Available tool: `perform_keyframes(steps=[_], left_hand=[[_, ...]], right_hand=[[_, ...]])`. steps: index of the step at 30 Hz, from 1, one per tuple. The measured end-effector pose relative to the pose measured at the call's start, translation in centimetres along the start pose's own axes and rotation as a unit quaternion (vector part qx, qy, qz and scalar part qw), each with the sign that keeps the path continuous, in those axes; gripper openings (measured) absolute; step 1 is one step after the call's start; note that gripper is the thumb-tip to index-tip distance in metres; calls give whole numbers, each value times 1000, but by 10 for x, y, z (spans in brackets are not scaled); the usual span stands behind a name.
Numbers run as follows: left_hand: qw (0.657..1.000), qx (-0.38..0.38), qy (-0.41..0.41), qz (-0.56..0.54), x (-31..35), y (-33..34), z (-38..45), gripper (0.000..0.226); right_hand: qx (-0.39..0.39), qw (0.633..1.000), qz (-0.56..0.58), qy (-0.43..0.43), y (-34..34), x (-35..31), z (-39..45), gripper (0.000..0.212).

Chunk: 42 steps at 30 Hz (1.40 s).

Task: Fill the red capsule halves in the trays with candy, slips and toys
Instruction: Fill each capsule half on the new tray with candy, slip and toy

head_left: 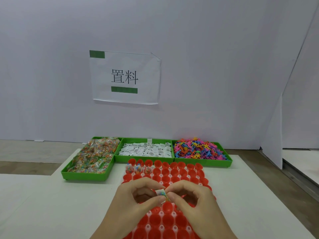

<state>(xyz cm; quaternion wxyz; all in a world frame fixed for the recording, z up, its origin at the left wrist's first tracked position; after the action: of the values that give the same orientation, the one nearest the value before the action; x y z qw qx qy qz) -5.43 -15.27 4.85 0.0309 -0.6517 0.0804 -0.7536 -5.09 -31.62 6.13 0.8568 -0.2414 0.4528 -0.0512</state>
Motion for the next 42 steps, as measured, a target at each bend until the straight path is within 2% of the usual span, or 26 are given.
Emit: perform_keyframes(steps=[6,12,16,19,23,26,28,30,36,42], left_hand=[[999,32,4,10,5,-13,1,13],[998,60,3,3,5,-23,3,13],[997,81,-14,-4,-2,-32,7,12],[995,98,-20,5,-5,-38,8,17],[993,118,-23,4,-8,-42,7,19],[990,137,-14,17,-9,-44,6,24],[989,141,-3,38,-7,-43,5,26],[988,142,11,59,-3,-41,6,21],[978,137,61,147,24,-29,31,16],[964,82,63,243,37,-17,87,4]], right_hand=[[-30,997,-75,-1,-25,3,36,19],[-16,959,-277,58,-84,68,119,17],[-42,940,-327,88,-91,109,136,18],[-29,949,-299,90,-83,111,136,14],[-18,989,-137,47,-51,79,116,14],[-95,995,-23,3,-8,39,92,13],[-156,987,9,-22,20,14,75,17],[-164,985,0,-52,33,-2,66,19],[-90,992,-51,-73,11,-2,79,13],[-44,993,-112,-1,-5,37,110,9]])
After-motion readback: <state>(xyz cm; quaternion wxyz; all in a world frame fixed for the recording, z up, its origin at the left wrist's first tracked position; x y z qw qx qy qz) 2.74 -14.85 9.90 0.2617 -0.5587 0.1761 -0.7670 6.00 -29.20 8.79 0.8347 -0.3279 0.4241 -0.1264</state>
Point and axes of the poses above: each hand's wrist, its own z-axis towards the middle knuckle, its own y-axis out of the palm, x = y × z, the point moved 10 cm from there along z, towards the middle knuckle, and after that the axes turned 10 degrees about -y, right-handed, at the moved point
